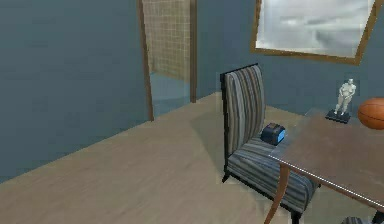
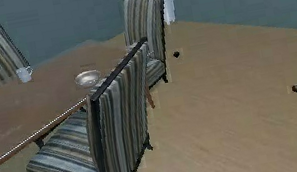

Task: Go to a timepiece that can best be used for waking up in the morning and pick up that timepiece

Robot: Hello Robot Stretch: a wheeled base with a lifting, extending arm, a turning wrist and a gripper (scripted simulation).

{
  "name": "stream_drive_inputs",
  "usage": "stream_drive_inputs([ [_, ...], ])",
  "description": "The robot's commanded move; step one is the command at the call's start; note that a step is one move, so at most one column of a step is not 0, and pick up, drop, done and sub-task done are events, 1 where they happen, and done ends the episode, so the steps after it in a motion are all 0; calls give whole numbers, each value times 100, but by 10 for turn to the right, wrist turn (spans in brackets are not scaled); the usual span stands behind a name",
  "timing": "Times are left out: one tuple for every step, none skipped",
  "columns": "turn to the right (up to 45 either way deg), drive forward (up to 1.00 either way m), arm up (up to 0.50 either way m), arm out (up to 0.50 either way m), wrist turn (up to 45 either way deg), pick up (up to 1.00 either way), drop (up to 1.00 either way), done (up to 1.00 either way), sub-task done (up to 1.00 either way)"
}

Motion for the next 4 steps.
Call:
stream_drive_inputs([
  [120, 0, 0, 0, 0, 0, 0, 0, 0],
  [0, 55, 0, 0, 0, 0, 0, 0, 0],
  [-450, 0, 0, 0, 0, 0, 0, 0, 0],
  [-240, 0, 0, 0, 0, 0, 0, 0, 0],
])
